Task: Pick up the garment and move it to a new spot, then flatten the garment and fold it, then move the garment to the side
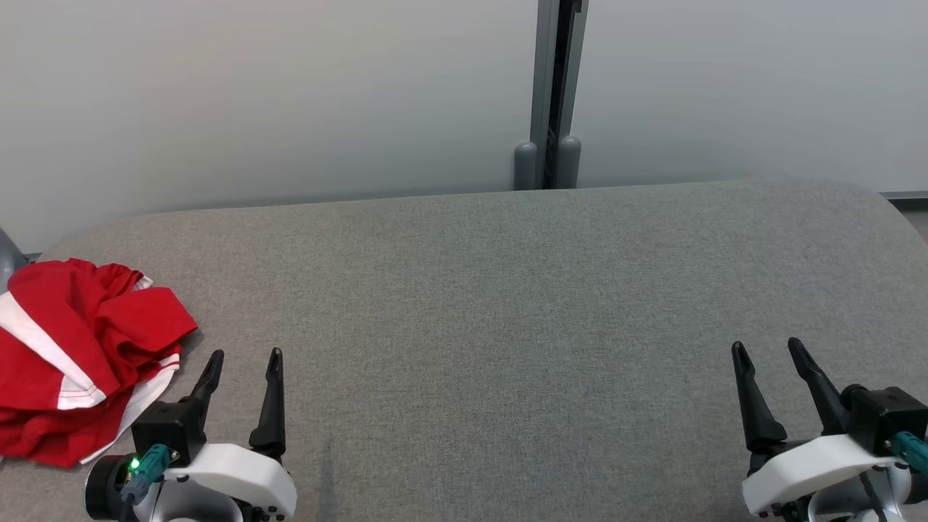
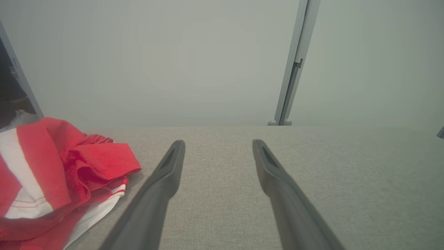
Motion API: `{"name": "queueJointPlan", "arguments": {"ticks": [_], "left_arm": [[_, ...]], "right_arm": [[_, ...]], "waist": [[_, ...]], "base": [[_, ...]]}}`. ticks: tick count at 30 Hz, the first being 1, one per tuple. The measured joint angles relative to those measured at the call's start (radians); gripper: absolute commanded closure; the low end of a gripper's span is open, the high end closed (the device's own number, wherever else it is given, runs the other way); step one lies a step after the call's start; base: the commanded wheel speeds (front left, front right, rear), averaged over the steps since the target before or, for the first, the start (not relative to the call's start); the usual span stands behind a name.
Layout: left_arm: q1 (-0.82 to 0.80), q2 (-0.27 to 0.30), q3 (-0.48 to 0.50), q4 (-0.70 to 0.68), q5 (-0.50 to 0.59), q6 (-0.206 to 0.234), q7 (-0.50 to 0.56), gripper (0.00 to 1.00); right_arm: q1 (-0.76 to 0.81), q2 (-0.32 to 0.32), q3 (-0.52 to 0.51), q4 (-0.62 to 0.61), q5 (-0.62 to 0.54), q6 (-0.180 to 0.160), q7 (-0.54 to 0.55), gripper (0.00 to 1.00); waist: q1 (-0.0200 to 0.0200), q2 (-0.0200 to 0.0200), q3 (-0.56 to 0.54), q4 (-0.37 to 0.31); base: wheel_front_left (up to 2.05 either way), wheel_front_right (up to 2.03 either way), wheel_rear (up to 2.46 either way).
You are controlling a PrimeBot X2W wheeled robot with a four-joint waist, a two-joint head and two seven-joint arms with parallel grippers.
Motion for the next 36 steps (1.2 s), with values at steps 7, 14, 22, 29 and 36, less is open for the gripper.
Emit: {"name": "queueJointPlan", "arguments": {"ticks": [7,14,22,29,36], "left_arm": [[-0.001,0.004,0.009,0.011,0.03,0.009,0.01,0.0],[-0.003,0.005,0.018,0.024,0.058,0.018,0.026,0.0],[-0.01,0.006,0.016,0.032,0.069,0.023,0.031,0.0],[-0.021,0.005,0.008,0.04,0.061,0.023,0.031,0.0],[-0.032,0.006,0.005,0.049,0.053,0.023,0.025,0.0]], "right_arm": [[-0.003,0.005,0.002,0.009,-0.032,0.0,-0.016,0.0],[-0.007,0.013,0.002,0.019,-0.064,0.0,-0.035,0.0],[-0.012,0.016,0.003,0.022,-0.078,0.0,-0.041,0.0],[-0.011,0.017,-0.007,0.022,-0.075,0.0,-0.041,0.0],[-0.007,0.019,-0.013,0.014,-0.073,0.0,-0.041,0.0]], "waist": [[0.0,0.0,-0.003,0.001],[0.0,0.0,-0.004,-0.001],[0.0,0.0,-0.005,-0.004],[0.0001,0.0,-0.004,0.009],[0.0,0.0,-0.001,0.077]], "base": [[0.0,0.0,0.0],[0.0,0.0,0.0],[0.0,0.0,0.0],[0.0,0.0,0.0],[0.0,0.0,0.0]]}}
